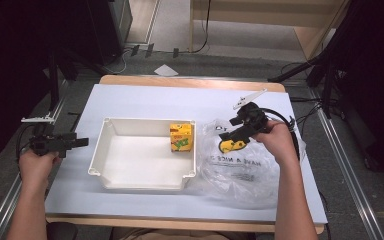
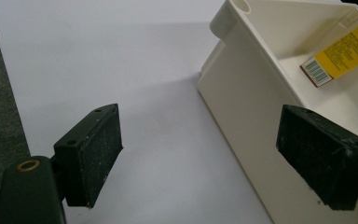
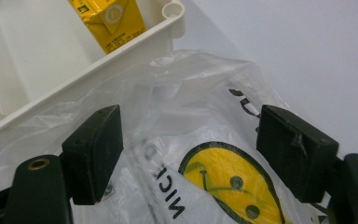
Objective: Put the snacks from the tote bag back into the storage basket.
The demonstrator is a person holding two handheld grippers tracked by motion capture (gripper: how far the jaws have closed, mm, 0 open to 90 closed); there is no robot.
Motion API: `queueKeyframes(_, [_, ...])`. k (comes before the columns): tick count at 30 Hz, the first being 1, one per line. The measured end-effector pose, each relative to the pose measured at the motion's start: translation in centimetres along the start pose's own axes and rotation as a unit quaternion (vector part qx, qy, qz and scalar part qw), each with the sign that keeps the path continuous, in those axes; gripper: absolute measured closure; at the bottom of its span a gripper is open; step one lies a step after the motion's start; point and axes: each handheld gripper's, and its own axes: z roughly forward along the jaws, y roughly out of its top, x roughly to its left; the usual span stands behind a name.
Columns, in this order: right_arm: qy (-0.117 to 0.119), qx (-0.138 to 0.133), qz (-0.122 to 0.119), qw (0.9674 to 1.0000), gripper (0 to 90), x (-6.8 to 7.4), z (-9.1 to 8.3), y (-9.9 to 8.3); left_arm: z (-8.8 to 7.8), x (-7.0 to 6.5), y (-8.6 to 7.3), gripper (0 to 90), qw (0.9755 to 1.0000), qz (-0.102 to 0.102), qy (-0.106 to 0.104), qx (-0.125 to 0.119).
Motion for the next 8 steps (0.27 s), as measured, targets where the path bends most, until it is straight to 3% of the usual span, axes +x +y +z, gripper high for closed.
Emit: queueKeyframes(8, [0.002,-0.005,-0.017,0.9998,25.0,0.41,-0.03,0.27,0.03,0.02,0.01,15.1,1.0000,-0.001,0.000,0.000])
